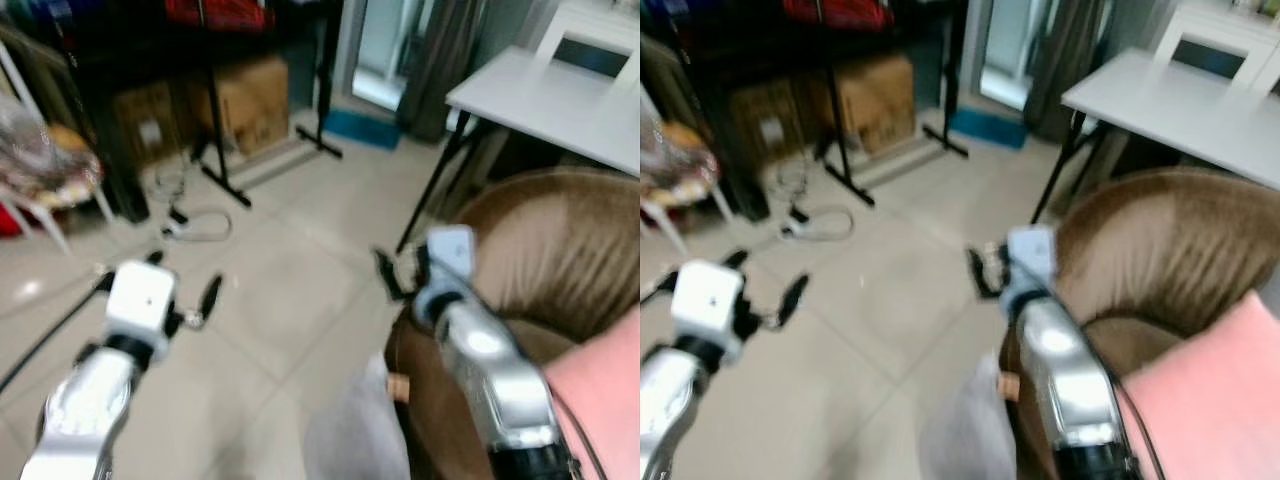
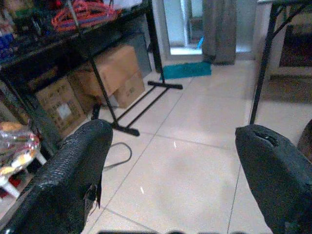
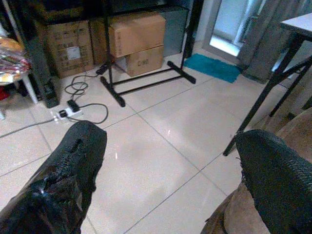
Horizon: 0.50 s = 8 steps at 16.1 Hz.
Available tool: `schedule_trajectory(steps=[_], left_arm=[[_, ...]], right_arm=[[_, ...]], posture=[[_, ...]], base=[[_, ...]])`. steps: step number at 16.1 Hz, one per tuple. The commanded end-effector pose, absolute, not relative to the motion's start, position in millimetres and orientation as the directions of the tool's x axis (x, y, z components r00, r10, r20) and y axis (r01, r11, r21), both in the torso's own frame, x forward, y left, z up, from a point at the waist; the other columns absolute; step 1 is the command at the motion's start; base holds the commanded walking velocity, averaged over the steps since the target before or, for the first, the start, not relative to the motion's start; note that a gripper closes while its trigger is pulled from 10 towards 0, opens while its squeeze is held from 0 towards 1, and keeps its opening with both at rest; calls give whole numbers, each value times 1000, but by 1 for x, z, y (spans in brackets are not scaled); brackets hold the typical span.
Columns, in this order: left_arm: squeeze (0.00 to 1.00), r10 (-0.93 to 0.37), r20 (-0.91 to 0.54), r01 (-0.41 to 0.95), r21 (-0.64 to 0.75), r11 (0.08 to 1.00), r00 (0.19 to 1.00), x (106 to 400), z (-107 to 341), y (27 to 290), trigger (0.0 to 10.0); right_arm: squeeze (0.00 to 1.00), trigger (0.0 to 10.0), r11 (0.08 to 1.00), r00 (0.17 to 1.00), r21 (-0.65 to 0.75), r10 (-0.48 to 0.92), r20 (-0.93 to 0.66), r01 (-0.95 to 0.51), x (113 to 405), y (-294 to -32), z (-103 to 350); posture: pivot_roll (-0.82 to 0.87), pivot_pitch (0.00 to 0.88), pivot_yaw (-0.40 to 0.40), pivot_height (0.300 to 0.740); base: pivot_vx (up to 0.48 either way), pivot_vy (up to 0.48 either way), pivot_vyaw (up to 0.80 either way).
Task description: Move the pillow to the sofa from floor
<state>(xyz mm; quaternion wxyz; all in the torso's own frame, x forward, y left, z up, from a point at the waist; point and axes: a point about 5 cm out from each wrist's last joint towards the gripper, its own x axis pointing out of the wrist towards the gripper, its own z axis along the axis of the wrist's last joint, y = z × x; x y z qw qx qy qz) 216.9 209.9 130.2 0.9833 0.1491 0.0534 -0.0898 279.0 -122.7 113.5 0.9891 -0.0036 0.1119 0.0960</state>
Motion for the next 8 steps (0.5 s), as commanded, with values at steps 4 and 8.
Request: schedule_trajectory(steps=[4, 8], left_arm=[[0, -208, -122, 235, 285, 929, 971, 216, 129, 202, 10000], [0, -211, -130, 241, 283, 928, 969, 213, 124, 202, 10000]], right_arm=[[0, 10000, 992, 963, -4, 120, -243, -125, 276, -142, 105], [0, 10000, 990, 956, -2, 134, -261, -140, 275, -141, 101]], posture=[[-33, 0, -63, 670], [-37, 0, -69, 630]], base=[[0, 0, 0], [0, 0, 0]])
